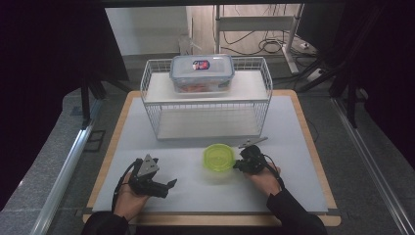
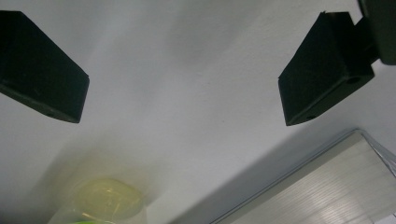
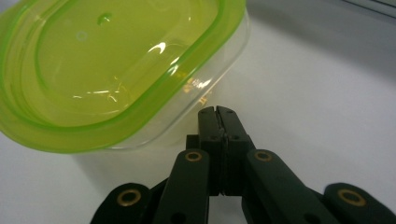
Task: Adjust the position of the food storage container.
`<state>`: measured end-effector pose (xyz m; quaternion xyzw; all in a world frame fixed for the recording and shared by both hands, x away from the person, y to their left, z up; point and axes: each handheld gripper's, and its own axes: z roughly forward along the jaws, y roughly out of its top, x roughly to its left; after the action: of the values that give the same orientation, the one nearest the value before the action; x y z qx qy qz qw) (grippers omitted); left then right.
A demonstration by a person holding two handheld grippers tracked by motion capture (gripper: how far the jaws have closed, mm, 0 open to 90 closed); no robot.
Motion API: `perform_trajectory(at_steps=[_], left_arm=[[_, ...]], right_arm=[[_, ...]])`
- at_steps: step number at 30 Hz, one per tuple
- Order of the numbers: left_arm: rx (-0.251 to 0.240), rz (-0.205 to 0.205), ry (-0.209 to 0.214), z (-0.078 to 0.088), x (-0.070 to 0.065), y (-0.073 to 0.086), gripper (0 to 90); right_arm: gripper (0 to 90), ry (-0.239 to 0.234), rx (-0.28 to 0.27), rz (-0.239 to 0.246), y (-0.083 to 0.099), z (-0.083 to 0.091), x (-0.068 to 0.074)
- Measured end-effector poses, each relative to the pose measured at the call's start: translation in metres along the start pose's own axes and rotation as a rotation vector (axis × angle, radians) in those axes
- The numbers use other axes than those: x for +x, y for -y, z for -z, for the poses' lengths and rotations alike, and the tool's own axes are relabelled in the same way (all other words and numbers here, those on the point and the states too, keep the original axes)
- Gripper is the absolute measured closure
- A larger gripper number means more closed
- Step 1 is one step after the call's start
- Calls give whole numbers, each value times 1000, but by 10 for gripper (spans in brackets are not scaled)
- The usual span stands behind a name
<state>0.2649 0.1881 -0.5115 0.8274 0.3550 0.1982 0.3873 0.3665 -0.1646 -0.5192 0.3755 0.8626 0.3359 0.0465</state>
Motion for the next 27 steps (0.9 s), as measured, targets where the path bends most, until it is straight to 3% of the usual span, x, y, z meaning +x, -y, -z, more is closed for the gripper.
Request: perform_trajectory(at_steps=[9,13,14,17,19,27], left_arm=[[1,-2,1,0,-1,0,18],[3,-6,0,0,-1,0,19],[3,-7,0,1,-1,0,22],[6,-9,0,1,-2,1,25],[15,-17,-3,3,-2,3,27],[14,-11,-5,6,-2,9,27]], right_arm=[[894,-10,-4,29,-9,-12,9],[884,24,-2,62,-10,-10,8],[859,49,-8,60,-8,-4,4],[817,56,-21,51,-7,3,-1],[736,63,-26,61,-3,11,-5],[552,50,-39,95,9,26,-7]])
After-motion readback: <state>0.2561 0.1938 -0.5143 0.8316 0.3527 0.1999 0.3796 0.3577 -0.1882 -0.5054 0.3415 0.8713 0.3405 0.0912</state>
